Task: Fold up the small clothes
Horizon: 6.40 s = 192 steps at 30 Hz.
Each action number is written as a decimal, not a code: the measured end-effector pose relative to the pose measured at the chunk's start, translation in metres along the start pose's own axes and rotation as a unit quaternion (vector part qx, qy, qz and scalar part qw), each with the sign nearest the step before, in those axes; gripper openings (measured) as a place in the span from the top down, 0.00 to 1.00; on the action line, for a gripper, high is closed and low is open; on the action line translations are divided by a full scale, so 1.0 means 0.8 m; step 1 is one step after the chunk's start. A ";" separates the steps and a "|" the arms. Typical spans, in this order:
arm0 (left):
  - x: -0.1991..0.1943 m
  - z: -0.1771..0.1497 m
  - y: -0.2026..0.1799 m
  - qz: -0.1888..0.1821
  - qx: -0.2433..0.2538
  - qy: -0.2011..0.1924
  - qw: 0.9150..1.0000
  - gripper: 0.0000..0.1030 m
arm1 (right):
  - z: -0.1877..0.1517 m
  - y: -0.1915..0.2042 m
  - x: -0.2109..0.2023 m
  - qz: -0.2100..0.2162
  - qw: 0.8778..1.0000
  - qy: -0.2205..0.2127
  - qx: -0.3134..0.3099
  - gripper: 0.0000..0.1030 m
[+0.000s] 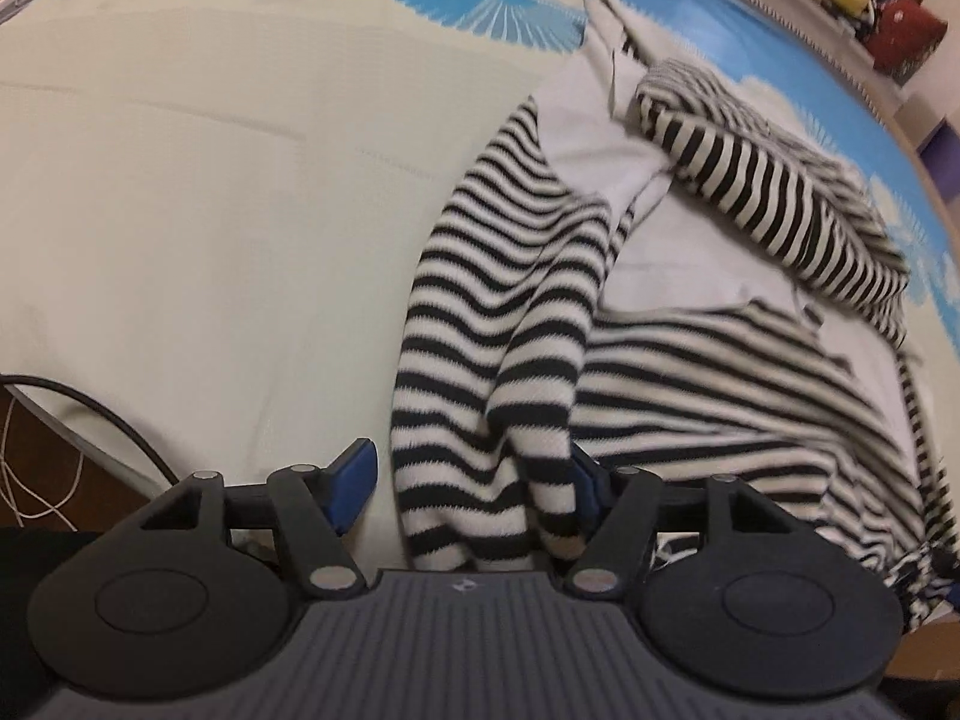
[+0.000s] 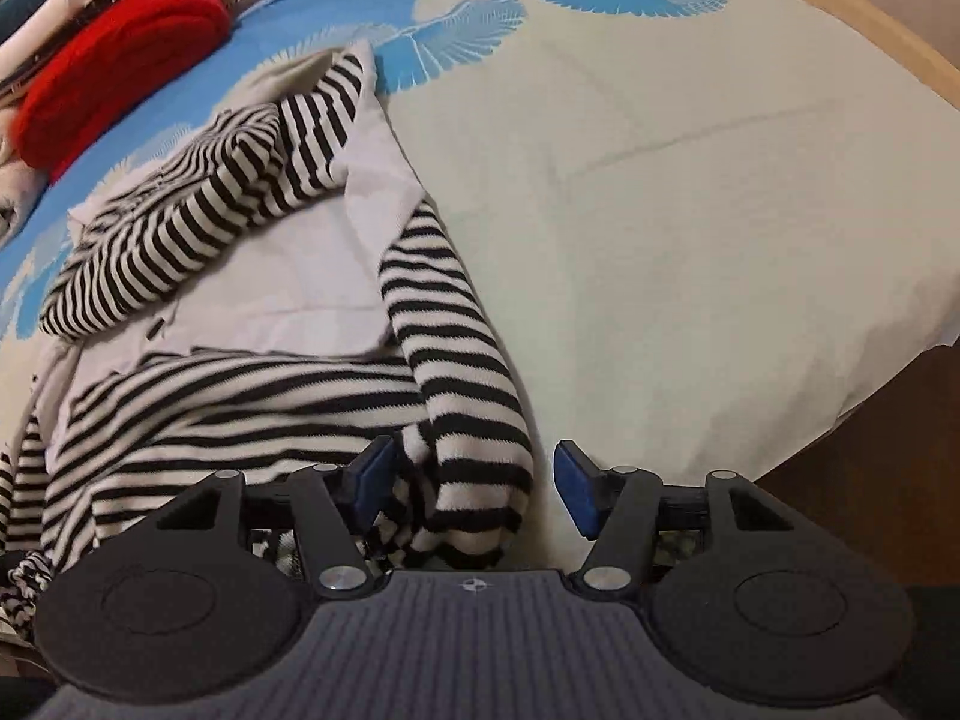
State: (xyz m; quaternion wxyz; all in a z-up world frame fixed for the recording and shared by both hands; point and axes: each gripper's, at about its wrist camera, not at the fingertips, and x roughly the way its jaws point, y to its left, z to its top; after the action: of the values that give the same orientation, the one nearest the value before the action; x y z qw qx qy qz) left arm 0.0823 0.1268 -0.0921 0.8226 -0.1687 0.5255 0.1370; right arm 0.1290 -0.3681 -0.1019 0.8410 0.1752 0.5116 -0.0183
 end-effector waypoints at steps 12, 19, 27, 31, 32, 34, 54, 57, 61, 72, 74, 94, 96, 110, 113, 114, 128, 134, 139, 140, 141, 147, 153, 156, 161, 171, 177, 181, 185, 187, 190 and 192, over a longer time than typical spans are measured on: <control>-0.039 -0.012 -0.005 -0.058 0.016 -0.021 0.998 0.91 | 0.000 0.000 -0.034 0.038 0.998 -0.039 -0.010 0.93; -0.019 -0.014 -0.005 -0.055 0.022 0.016 0.998 0.72 | -0.003 -0.011 -0.024 0.016 1.000 -0.006 0.005 0.91; -0.010 -0.013 -0.003 -0.028 0.014 0.026 0.999 0.59 | -0.009 -0.005 -0.007 -0.012 1.000 0.011 -0.001 0.57; -0.006 -0.014 -0.004 -0.025 0.019 0.030 0.999 0.59 | -0.011 -0.003 0.000 -0.013 1.000 0.025 -0.005 0.57; -0.005 -0.014 -0.006 -0.024 0.022 0.030 0.999 0.59 | -0.013 -0.002 0.000 -0.015 1.000 0.026 -0.011 0.57; -0.004 -0.015 -0.010 -0.022 0.028 0.028 0.999 0.60 | -0.016 0.003 -0.001 -0.019 0.999 0.024 -0.025 0.57; -0.004 -0.016 -0.014 -0.018 0.049 0.035 0.998 0.73 | -0.024 0.008 -0.009 -0.002 0.998 0.028 -0.050 0.77; -0.006 -0.016 -0.013 -0.022 0.043 0.032 0.998 0.79 | -0.025 0.010 -0.010 -0.004 0.998 0.027 -0.055 0.81; -0.019 -0.016 -0.020 -0.030 0.058 0.008 0.998 0.90 | -0.023 0.015 -0.019 0.004 0.998 0.006 -0.063 0.93; -0.099 0.011 -0.018 -0.100 0.055 -0.080 0.990 0.92 | 0.005 0.019 -0.106 0.077 0.987 -0.126 -0.058 0.95; -0.126 0.021 -0.017 -0.114 0.053 -0.094 0.988 0.92 | 0.011 0.018 -0.132 0.094 0.983 -0.145 -0.061 0.96; -0.140 0.106 -0.029 -0.172 0.137 -0.082 0.972 0.92 | 0.069 0.001 -0.221 0.168 0.964 -0.190 -0.081 0.97; -0.090 0.144 -0.040 -0.168 0.142 -0.070 0.973 0.92 | 0.108 0.016 -0.173 0.153 0.970 -0.171 -0.078 0.97; 0.023 0.216 -0.002 -0.200 0.036 0.009 0.979 0.63 | 0.198 0.048 0.008 0.074 0.990 -0.108 -0.047 0.73; 0.009 0.201 -0.011 -0.192 0.092 -0.016 0.977 0.60 | 0.189 0.044 -0.004 0.084 0.987 -0.123 -0.066 0.72; 0.000 0.191 -0.019 -0.185 0.122 -0.025 0.975 0.57 | 0.188 0.043 -0.005 0.089 0.986 -0.121 -0.077 0.70; 0.034 0.150 -0.135 0.006 0.319 -0.120 0.940 0.45 | 0.134 0.116 0.057 0.014 0.954 -0.062 -0.294 0.60; 0.058 0.163 -0.146 0.013 0.356 -0.099 0.929 0.96 | 0.131 0.133 0.070 0.006 0.938 -0.079 -0.337 0.97; 0.025 0.218 -0.099 -0.024 0.211 -0.186 0.959 0.96 | 0.187 0.113 0.020 0.073 0.960 -0.212 -0.168 0.97; 0.024 0.224 -0.096 -0.028 0.197 -0.196 0.960 0.96 | 0.192 0.116 0.022 0.072 0.959 -0.222 -0.161 0.97; 0.029 0.225 -0.100 -0.015 0.206 -0.196 0.959 0.96 | 0.195 0.123 0.026 0.068 0.957 -0.227 -0.165 0.97; 0.055 0.239 -0.116 0.014 0.213 -0.185 0.959 0.96 | 0.211 0.162 0.080 0.005 0.966 -0.191 -0.175 0.98; 0.085 0.249 -0.121 0.026 0.182 -0.116 0.976 0.74 | 0.217 0.172 0.089 -0.003 0.965 -0.215 -0.148 0.98; 0.101 0.242 -0.123 0.030 0.189 -0.053 0.980 0.65 | 0.219 0.164 0.135 -0.018 0.986 -0.094 -0.137 0.90; 0.072 0.239 -0.087 -0.017 0.154 -0.042 0.987 0.58 | 0.222 0.133 0.100 0.039 0.990 -0.083 -0.105 0.58; 0.039 0.179 0.020 -0.112 0.110 0.081 0.984 0.58 | 0.173 0.025 0.033 0.068 0.993 -0.006 -0.094 0.56; 0.061 0.148 0.043 -0.090 0.100 0.130 0.982 0.58 | 0.130 -0.013 0.041 0.087 0.987 0.092 -0.099 0.49; 0.066 0.145 0.036 -0.102 0.095 0.143 0.980 0.80 | 0.111 -0.004 0.050 0.071 0.980 0.129 -0.133 0.50; 0.033 0.153 0.031 -0.075 0.116 0.076 0.987 1.00 | 0.120 -0.003 0.029 0.081 0.982 0.104 -0.133 0.89; -0.006 0.164 0.044 -0.116 0.095 0.020 0.989 1.00 | 0.139 -0.018 -0.007 0.125 0.987 0.039 -0.089 0.90; -0.033 0.159 0.056 -0.098 0.114 -0.004 0.989 0.99 | 0.150 -0.041 -0.046 0.162 0.985 -0.019 -0.056 0.91; -0.022 0.146 0.063 -0.045 0.141 0.031 0.989 0.99 | 0.144 -0.047 -0.041 0.125 0.990 0.005 -0.068 0.91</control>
State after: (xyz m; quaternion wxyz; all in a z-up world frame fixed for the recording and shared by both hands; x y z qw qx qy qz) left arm 0.1503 0.2205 -0.0371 0.8266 -0.0785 0.5570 0.0193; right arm 0.2039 -0.4441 -0.0359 0.8442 0.1799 0.4898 0.1230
